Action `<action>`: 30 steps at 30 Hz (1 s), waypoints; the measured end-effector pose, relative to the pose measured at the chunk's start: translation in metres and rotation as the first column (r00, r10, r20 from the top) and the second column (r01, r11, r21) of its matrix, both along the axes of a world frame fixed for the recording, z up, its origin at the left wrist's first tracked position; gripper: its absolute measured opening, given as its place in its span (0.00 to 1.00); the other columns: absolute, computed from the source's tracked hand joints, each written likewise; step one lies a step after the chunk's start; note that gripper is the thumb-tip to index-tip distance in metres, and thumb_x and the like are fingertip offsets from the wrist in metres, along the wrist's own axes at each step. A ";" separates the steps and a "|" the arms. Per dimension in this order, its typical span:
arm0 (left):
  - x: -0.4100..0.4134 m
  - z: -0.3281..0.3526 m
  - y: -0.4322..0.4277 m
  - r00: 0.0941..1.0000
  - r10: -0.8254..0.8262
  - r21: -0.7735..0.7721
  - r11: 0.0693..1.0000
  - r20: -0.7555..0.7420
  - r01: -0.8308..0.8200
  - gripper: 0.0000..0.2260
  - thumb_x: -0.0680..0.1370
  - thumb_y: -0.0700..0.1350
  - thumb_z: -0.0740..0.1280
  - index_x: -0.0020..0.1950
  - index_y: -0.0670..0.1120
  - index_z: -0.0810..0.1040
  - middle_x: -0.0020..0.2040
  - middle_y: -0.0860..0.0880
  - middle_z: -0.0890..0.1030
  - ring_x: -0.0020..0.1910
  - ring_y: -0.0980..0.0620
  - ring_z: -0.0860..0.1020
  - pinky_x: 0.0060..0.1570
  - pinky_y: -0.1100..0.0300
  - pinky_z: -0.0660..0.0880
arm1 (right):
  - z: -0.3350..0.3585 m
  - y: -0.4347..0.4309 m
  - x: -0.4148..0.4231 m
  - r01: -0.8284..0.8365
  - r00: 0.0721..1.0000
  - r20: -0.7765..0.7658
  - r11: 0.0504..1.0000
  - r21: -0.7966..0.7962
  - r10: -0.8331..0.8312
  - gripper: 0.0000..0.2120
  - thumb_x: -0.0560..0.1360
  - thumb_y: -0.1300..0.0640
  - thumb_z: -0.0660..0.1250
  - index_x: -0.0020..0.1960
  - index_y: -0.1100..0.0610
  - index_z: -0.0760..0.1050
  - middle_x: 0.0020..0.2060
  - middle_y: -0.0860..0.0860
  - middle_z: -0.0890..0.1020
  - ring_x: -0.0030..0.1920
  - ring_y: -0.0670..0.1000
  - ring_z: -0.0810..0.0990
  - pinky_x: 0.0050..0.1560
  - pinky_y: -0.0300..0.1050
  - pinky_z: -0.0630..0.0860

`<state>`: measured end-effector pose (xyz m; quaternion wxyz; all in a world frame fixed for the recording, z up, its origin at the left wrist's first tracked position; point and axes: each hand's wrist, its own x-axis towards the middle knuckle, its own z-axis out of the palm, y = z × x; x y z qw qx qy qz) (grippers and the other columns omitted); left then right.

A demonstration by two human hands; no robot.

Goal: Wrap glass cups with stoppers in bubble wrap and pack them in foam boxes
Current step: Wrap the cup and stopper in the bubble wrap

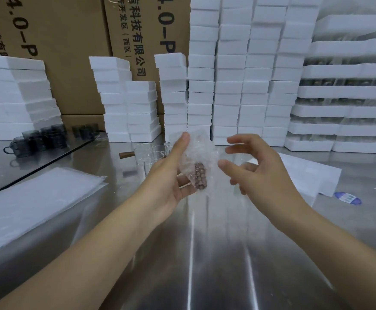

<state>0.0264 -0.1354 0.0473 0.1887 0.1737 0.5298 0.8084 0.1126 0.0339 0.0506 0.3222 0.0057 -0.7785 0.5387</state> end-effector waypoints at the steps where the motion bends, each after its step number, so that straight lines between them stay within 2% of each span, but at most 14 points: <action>1: 0.000 0.000 -0.001 0.999 -0.011 0.045 0.999 0.032 0.010 0.28 0.72 0.67 0.74 0.64 0.49 0.85 0.59 0.44 0.88 0.54 0.47 0.88 0.51 0.52 0.86 | -0.001 0.000 0.000 0.003 1.000 0.021 1.000 -0.005 -0.003 0.13 0.77 0.52 0.75 0.60 0.42 0.79 0.56 0.38 0.83 0.32 0.51 0.83 0.35 0.38 0.74; 3: 0.000 -0.002 -0.001 0.999 -0.027 0.059 0.998 0.030 0.025 0.27 0.75 0.67 0.73 0.64 0.48 0.86 0.60 0.43 0.88 0.56 0.46 0.88 0.51 0.53 0.86 | -0.004 -0.002 0.001 -0.073 0.994 0.089 0.997 0.030 0.070 0.11 0.79 0.51 0.72 0.61 0.42 0.81 0.56 0.37 0.84 0.32 0.48 0.83 0.35 0.42 0.74; 6: 0.000 -0.005 0.001 0.998 -0.037 -0.027 0.999 -0.048 0.036 0.22 0.77 0.66 0.73 0.58 0.50 0.89 0.59 0.42 0.88 0.53 0.46 0.88 0.50 0.53 0.85 | -0.010 -0.011 0.003 -0.116 0.989 0.109 0.982 0.151 0.100 0.16 0.79 0.56 0.71 0.64 0.42 0.80 0.58 0.39 0.81 0.35 0.48 0.82 0.38 0.34 0.74; 9: 0.002 -0.005 0.002 0.980 -0.071 -0.192 0.981 -0.185 0.035 0.26 0.77 0.67 0.74 0.60 0.45 0.87 0.53 0.41 0.89 0.45 0.47 0.88 0.40 0.57 0.82 | -0.011 -0.015 0.005 -0.150 0.987 0.097 0.943 0.298 0.127 0.08 0.77 0.62 0.70 0.51 0.51 0.83 0.50 0.43 0.80 0.40 0.48 0.78 0.44 0.36 0.73; 10: 0.002 -0.006 0.003 0.972 -0.078 -0.244 0.970 -0.224 0.021 0.28 0.76 0.67 0.74 0.61 0.43 0.86 0.52 0.41 0.89 0.44 0.48 0.87 0.39 0.59 0.82 | -0.011 -0.014 0.005 -0.188 0.980 0.116 0.938 0.290 0.160 0.05 0.75 0.62 0.69 0.48 0.54 0.82 0.46 0.46 0.81 0.39 0.49 0.77 0.43 0.39 0.73; 12: 0.004 -0.007 0.005 0.969 -0.065 -0.279 0.960 -0.237 -0.004 0.31 0.76 0.67 0.75 0.63 0.41 0.84 0.52 0.40 0.89 0.43 0.48 0.87 0.41 0.58 0.81 | -0.007 -0.010 0.006 -0.275 0.956 0.161 0.938 0.209 0.245 0.05 0.73 0.59 0.67 0.46 0.54 0.82 0.41 0.48 0.83 0.35 0.48 0.76 0.36 0.39 0.73; 14: 0.006 -0.007 0.006 0.985 -0.033 -0.202 0.979 -0.167 -0.001 0.30 0.77 0.64 0.75 0.66 0.40 0.83 0.54 0.41 0.89 0.44 0.47 0.87 0.46 0.55 0.82 | -0.005 -0.006 0.006 -0.263 0.959 0.156 0.950 0.170 0.237 0.08 0.76 0.60 0.69 0.51 0.49 0.83 0.42 0.46 0.85 0.33 0.50 0.78 0.34 0.36 0.72; 16: 0.006 -0.006 0.006 0.999 -0.008 -0.034 0.999 -0.038 0.006 0.28 0.75 0.59 0.77 0.68 0.42 0.82 0.57 0.42 0.89 0.49 0.46 0.88 0.52 0.52 0.84 | -0.007 -0.005 0.003 -0.148 0.987 0.086 0.974 0.174 0.135 0.11 0.79 0.57 0.71 0.58 0.42 0.80 0.51 0.39 0.85 0.35 0.53 0.80 0.36 0.37 0.73; 18: 0.004 -0.003 0.003 0.995 0.012 0.158 0.987 0.100 -0.028 0.25 0.73 0.55 0.79 0.66 0.45 0.82 0.56 0.42 0.89 0.52 0.45 0.89 0.56 0.52 0.85 | -0.009 -0.007 0.001 -0.079 0.996 0.056 0.985 0.152 0.071 0.14 0.79 0.48 0.73 0.62 0.38 0.77 0.59 0.35 0.81 0.40 0.49 0.82 0.41 0.43 0.77; 20: 0.001 -0.001 0.001 0.975 0.014 0.321 0.943 0.220 -0.086 0.24 0.72 0.51 0.81 0.64 0.44 0.81 0.54 0.41 0.89 0.54 0.43 0.89 0.57 0.49 0.85 | -0.014 -0.010 -0.001 -0.081 0.995 0.071 0.989 0.127 0.072 0.17 0.76 0.45 0.76 0.62 0.36 0.76 0.58 0.36 0.80 0.46 0.46 0.83 0.47 0.43 0.79; 22: -0.002 -0.003 0.000 0.966 0.003 0.381 0.919 0.259 -0.105 0.24 0.71 0.49 0.81 0.63 0.43 0.80 0.53 0.40 0.89 0.54 0.41 0.89 0.54 0.49 0.86 | -0.019 -0.013 -0.003 -0.081 0.996 0.053 0.989 0.123 0.075 0.16 0.75 0.47 0.77 0.60 0.38 0.77 0.52 0.39 0.84 0.49 0.44 0.84 0.46 0.36 0.76; 25: -0.003 -0.007 0.002 0.987 -0.028 0.272 0.962 0.158 -0.016 0.24 0.75 0.52 0.79 0.67 0.44 0.80 0.58 0.42 0.89 0.58 0.43 0.88 0.61 0.48 0.84 | -0.021 -0.016 -0.004 -0.027 0.999 -0.037 0.992 0.123 0.032 0.11 0.76 0.52 0.77 0.55 0.43 0.79 0.42 0.42 0.85 0.48 0.45 0.84 0.40 0.33 0.73; 28: -0.001 -0.007 0.004 1.000 -0.023 0.049 0.999 0.002 0.023 0.25 0.76 0.58 0.79 0.70 0.49 0.82 0.61 0.48 0.88 0.62 0.48 0.86 0.63 0.52 0.82 | -0.017 -0.012 -0.003 0.062 0.993 -0.107 0.992 0.113 -0.050 0.10 0.76 0.53 0.77 0.52 0.43 0.79 0.44 0.42 0.84 0.49 0.45 0.83 0.40 0.34 0.75; 30: 0.000 -0.006 0.004 0.994 -0.015 -0.099 0.995 -0.107 0.005 0.28 0.73 0.60 0.80 0.70 0.51 0.82 0.58 0.52 0.88 0.57 0.52 0.84 0.59 0.55 0.79 | -0.015 -0.006 -0.003 0.106 0.988 -0.125 0.985 0.134 -0.090 0.10 0.76 0.54 0.77 0.52 0.42 0.78 0.46 0.43 0.83 0.50 0.46 0.82 0.41 0.34 0.76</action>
